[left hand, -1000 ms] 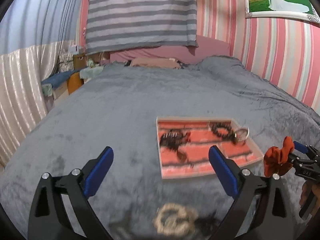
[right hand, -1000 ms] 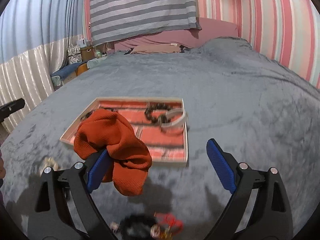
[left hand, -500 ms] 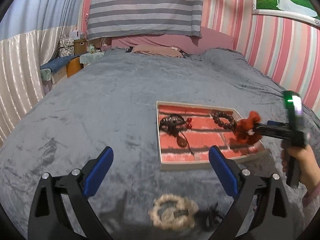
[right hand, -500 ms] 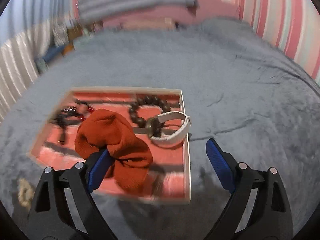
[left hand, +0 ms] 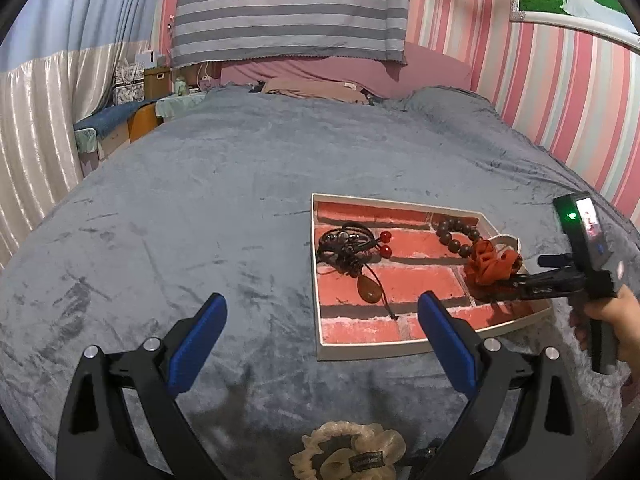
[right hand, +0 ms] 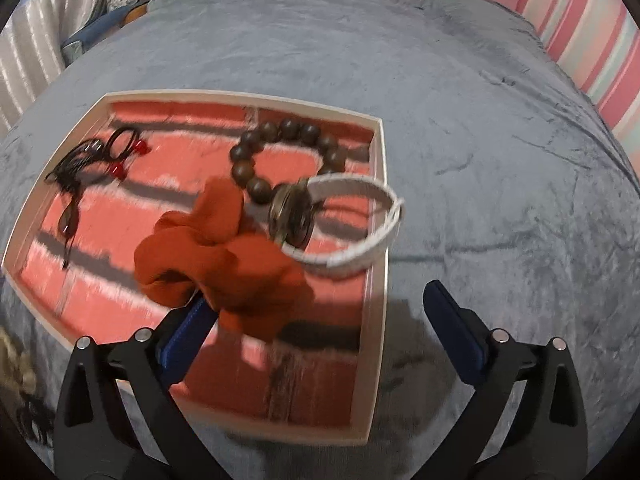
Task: Organize jewelry
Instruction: 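Move both tools back toward the cream scrunchie and black scrunchie, then grasp cream scrunchie with left tool while right tool grasps black scrunchie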
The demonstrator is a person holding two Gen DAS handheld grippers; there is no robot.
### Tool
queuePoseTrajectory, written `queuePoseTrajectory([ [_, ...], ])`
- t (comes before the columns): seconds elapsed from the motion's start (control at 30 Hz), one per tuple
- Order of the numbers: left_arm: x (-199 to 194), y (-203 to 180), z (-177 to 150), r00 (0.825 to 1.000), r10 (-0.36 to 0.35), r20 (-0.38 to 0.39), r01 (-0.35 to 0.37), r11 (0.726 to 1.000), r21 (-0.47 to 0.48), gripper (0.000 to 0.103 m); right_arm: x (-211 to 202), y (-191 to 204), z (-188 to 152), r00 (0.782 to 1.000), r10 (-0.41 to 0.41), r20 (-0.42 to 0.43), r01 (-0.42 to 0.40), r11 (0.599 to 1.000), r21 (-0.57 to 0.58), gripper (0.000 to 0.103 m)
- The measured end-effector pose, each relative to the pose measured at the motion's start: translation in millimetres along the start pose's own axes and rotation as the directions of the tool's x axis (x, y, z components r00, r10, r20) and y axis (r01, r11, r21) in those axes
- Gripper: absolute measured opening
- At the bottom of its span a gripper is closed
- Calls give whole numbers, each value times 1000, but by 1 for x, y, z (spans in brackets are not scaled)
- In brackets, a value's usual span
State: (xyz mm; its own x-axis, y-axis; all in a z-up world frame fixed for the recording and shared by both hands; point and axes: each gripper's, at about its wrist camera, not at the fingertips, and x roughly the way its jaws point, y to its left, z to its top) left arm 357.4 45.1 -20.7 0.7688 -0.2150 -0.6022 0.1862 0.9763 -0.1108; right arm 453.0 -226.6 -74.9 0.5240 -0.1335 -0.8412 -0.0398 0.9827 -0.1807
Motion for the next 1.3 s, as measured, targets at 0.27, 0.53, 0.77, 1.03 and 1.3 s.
queuePoseTrajectory([
  [0.27, -1, -3, -17, 999, 34, -15, -34, 999, 38, 94, -46, -6, -32, 994, 69, 80, -72, 997, 35, 98],
  [0.53, -14, 6, -38, 999, 37, -27, -36, 999, 30, 94, -96, -2, -95, 968, 136, 209, -159, 983, 96, 98],
  [0.77, -16, 7, -63, 998, 34, -52, -33, 999, 25, 94, -104, 21, -161, 954, 134, 267, -170, 979, 116, 98],
  [1.03, -13, 12, -86, 995, 28, -94, -28, 1000, 10, 94, -110, 44, -204, 949, 106, 296, -144, 983, 111, 91],
  [1.3, -13, 12, -99, 992, 39, -122, -36, 999, 27, 94, -98, 64, -210, 961, 117, 249, -145, 985, 98, 79],
])
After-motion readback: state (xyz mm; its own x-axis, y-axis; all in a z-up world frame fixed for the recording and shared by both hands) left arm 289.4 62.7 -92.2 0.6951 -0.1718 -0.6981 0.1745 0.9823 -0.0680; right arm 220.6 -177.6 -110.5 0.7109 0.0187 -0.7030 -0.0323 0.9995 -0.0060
